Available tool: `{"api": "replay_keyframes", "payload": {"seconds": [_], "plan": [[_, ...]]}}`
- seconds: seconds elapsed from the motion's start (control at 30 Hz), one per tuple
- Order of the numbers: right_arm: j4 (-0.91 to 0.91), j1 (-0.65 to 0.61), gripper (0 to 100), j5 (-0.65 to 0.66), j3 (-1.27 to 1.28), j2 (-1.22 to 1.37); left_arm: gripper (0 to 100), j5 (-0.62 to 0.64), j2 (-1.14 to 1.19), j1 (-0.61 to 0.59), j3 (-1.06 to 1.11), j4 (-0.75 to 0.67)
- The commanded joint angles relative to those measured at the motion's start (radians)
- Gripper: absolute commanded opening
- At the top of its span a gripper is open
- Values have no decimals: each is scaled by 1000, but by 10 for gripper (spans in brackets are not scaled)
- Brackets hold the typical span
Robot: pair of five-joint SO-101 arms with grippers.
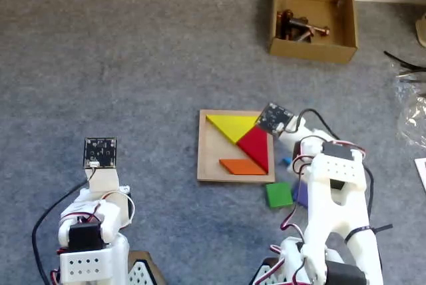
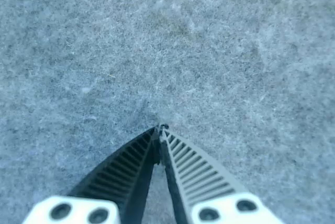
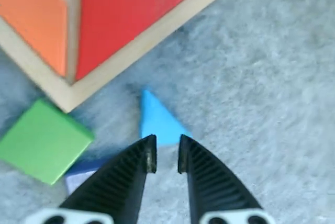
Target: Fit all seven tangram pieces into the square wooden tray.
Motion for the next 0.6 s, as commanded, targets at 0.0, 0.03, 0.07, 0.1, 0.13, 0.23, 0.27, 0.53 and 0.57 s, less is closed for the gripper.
{"api": "replay_keyframes", "payload": {"seconds": [0.0, 0.03, 0.07, 0.1, 0.13, 0.23, 0.27, 0.53, 0.57], "plan": [[-41, -5, 83, 12, -5, 5, 5, 2, 7, -8, 21, 8], [-41, -7, 84, 14, -4, 5, 5, 2, 7, -8, 21, 8], [-44, -7, 84, 14, -4, 5, 5, 2, 7, -8, 21, 8], [-44, -8, 85, 15, -4, 7, 5, 2, 7, -8, 21, 8], [-44, -19, 87, 34, -4, 7, 5, 2, 7, -8, 21, 8], [-47, -45, 123, 92, 48, 7, 5, 2, 7, -8, 21, 8], [-47, -59, 132, 92, 62, 7, 5, 2, 7, -8, 21, 8], [-48, -82, 135, 98, 96, 7, 5, 2, 7, -8, 21, 8], [-48, -82, 135, 100, 96, 7, 5, 2, 7, -8, 21, 8]]}}
